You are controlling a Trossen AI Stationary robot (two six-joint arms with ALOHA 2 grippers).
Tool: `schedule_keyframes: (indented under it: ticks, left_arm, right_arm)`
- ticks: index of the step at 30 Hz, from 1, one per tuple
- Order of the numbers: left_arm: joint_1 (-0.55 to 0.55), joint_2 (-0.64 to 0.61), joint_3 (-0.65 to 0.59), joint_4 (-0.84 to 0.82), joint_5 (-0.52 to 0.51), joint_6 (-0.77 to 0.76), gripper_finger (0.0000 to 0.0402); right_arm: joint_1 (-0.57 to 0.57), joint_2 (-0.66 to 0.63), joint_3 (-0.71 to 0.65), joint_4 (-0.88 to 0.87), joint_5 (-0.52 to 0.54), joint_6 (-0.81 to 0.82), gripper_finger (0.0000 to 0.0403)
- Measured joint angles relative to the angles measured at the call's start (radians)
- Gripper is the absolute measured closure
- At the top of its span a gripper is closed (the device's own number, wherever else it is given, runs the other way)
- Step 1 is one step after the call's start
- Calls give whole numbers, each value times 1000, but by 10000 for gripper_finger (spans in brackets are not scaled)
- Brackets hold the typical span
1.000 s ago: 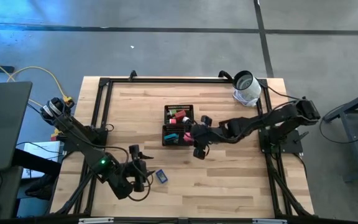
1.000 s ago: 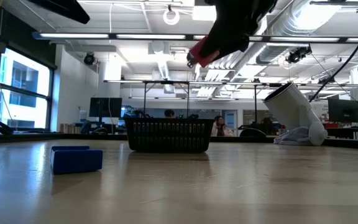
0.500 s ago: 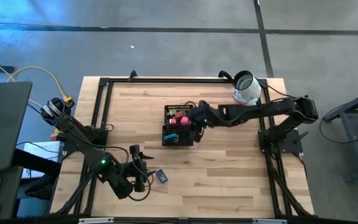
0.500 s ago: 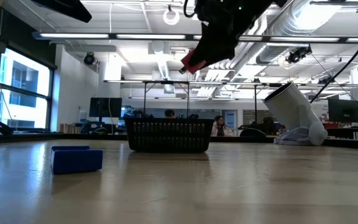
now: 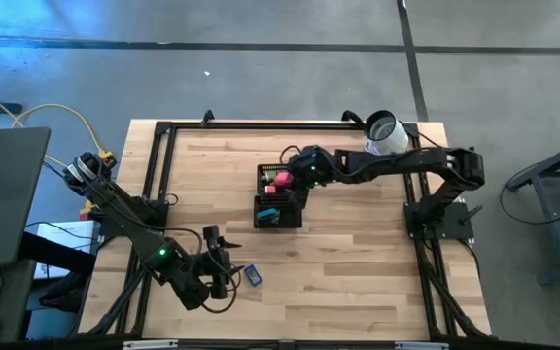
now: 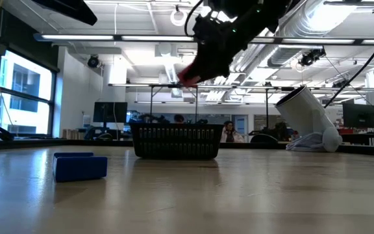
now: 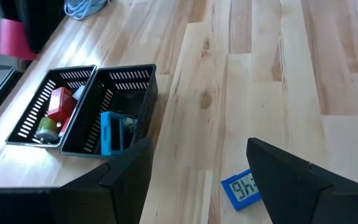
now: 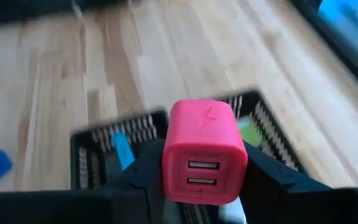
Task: Pick & Place Office items
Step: Put the pink charger adapter into the top black bin
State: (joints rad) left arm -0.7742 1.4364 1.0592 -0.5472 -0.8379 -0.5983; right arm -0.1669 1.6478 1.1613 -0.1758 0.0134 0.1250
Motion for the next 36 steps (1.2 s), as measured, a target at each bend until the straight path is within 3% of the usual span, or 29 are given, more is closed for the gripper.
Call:
schedule_keyframes:
  ticks: [7, 20, 36]
  left_arm:
    - [0, 0, -1, -2, 1, 0, 152]
    - [0, 0, -1, -2, 1, -2, 152]
    - [13, 6, -1, 4, -1, -5, 152]
  right_arm:
    - [-29, 29, -3, 17, -50, -19, 260]
    - [-86, 37, -275, 446, -150, 36, 260]
    - [-90, 36, -445, 846, -173, 67, 260]
